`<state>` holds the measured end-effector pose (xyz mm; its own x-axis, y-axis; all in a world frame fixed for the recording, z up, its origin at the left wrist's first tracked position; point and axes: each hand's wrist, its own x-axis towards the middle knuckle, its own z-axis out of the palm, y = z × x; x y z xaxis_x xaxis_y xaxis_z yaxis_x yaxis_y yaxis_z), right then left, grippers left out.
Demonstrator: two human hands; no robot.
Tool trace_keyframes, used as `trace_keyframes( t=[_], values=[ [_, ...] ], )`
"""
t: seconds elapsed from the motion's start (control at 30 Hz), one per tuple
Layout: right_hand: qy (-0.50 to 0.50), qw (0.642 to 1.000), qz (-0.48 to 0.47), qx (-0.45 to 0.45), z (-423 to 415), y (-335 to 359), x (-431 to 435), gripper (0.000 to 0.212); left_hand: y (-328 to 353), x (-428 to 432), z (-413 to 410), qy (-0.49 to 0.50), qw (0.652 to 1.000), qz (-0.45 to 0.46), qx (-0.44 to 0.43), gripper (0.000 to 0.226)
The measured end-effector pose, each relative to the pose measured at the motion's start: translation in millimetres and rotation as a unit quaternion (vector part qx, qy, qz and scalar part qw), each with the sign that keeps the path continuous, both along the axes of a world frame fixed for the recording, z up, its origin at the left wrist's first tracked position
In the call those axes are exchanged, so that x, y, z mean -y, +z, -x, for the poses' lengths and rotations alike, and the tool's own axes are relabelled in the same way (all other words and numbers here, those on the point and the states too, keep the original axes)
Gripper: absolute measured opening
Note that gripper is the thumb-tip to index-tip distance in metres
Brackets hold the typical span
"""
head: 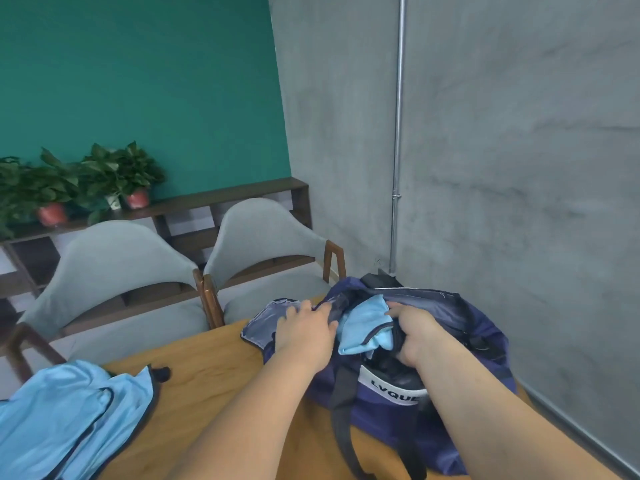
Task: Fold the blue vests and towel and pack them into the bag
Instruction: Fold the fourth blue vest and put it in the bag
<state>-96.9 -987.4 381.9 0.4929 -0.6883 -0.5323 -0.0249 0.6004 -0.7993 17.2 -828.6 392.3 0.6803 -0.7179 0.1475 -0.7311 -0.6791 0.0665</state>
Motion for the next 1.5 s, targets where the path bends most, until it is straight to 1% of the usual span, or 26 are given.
trace_keyframes(
  t=[0.1,0.23,0.3,0.37,0.43,0.53,0.57,0.6,0.67,0.73,0.8,0.83,0.87,0.9,0.93,0.97,1.0,1.07,1.1,1.17,1.2,1.3,1.33,1.4,1.47,1.5],
  values=[
    [-0.033,0.999,0.005,0.036,-19,4,5,0.032,-1,2,1,0.005,0.997,0.077,-0.024,0.039],
    [-0.068,0.99,0.113,0.057,-32,0,-6,0.041,6,3,4,-0.009,0.991,0.136,-0.001,0.044],
    [-0.046,0.976,0.211,0.006,-31,-15,-15,0.046,8,2,5,-0.028,0.987,0.155,0.006,0.048],
    [-0.014,0.946,0.313,-0.082,-33,-26,-20,0.045,9,-1,6,-0.046,0.984,0.171,0.01,0.05],
    [-0.02,0.935,0.339,-0.106,-40,-27,-20,0.043,6,-4,5,-0.059,0.981,0.183,0.011,0.051],
    [-0.046,0.949,0.308,-0.058,-50,-22,-19,0.043,2,-5,4,-0.062,0.979,0.192,0.011,0.053],
    [-0.045,0.946,0.315,-0.067,-50,-23,-19,0.043,1,-5,4,-0.063,0.979,0.194,0.011,0.054],
    [-0.03,0.929,0.352,-0.113,-49,-24,-18,0.043,-1,-5,4,-0.065,0.979,0.195,0.008,0.054],
    [0.024,0.865,0.438,-0.242,-44,-30,-15,0.043,-2,-6,6,-0.071,0.978,0.197,-0.002,0.055],
    [0.065,0.782,0.505,-0.359,-37,-23,-18,0.044,-3,-7,6,-0.075,0.978,0.195,-0.007,0.056],
    [0.066,0.688,0.565,-0.451,-30,-14,-21,0.046,-4,-8,4,-0.075,0.978,0.193,-0.007,0.055],
    [0.058,0.645,0.605,-0.463,-27,-10,-24,0.045,-4,-8,5,-0.076,0.978,0.193,-0.006,0.055],
    [0.057,0.609,0.658,-0.44,-25,-8,-25,0.041,-4,-8,5,-0.077,0.978,0.191,-0.004,0.054],
    [0.073,0.586,0.706,-0.392,-26,-7,-26,0.033,-3,-8,6,-0.079,0.979,0.189,-0.001,0.054],
    [0.11,0.573,0.738,-0.338,-27,-7,-26,0.026,-3,-7,6,-0.081,0.979,0.187,0.0,0.054],
    [0.165,0.561,0.755,-0.297,-29,-7,-26,0.024,-2,-6,6,-0.081,0.979,0.185,0.001,0.054],
    [0.223,0.54,0.761,-0.283,-32,-10,-22,0.03,-2,-5,6,-0.081,0.98,0.182,0.002,0.053],
    [0.315,0.502,0.734,-0.332,-35,-21,-14,0.052,-3,-5,6,-0.081,0.98,0.18,-0.002,0.048],
    [0.339,0.504,0.706,-0.364,-36,-32,-10,0.06,-3,-6,6,-0.081,0.98,0.181,-0.006,0.044],
    [0.349,0.541,0.659,-0.389,-34,-53,-9,0.066,-4,-8,4,-0.077,0.98,0.184,-0.015,0.042],
    [0.344,0.562,0.646,-0.385,-35,-60,-9,0.067,-5,-8,4,-0.075,0.98,0.182,-0.017,0.045],
    [0.337,0.588,0.644,-0.355,-41,-58,-10,0.066,-6,-10,4,-0.084,0.98,0.178,-0.013,0.054],
    [0.322,0.607,0.647,-0.331,-44,-56,-8,0.065,-6,-9,4,-0.087,0.98,0.178,-0.015,0.056],
    [0.279,0.637,0.649,-0.31,-44,-55,-9,0.075,-5,-9,4,-0.086,0.98,0.18,-0.016,0.056],
    [0.254,0.631,0.65,-0.34,-41,-65,-17,0.097,-8,-8,4,-0.083,0.978,0.188,-0.021,0.055],
    [0.249,0.63,0.643,-0.356,-40,-71,-21,0.102,-9,-8,5,-0.082,0.978,0.191,-0.025,0.055]
  ],
)
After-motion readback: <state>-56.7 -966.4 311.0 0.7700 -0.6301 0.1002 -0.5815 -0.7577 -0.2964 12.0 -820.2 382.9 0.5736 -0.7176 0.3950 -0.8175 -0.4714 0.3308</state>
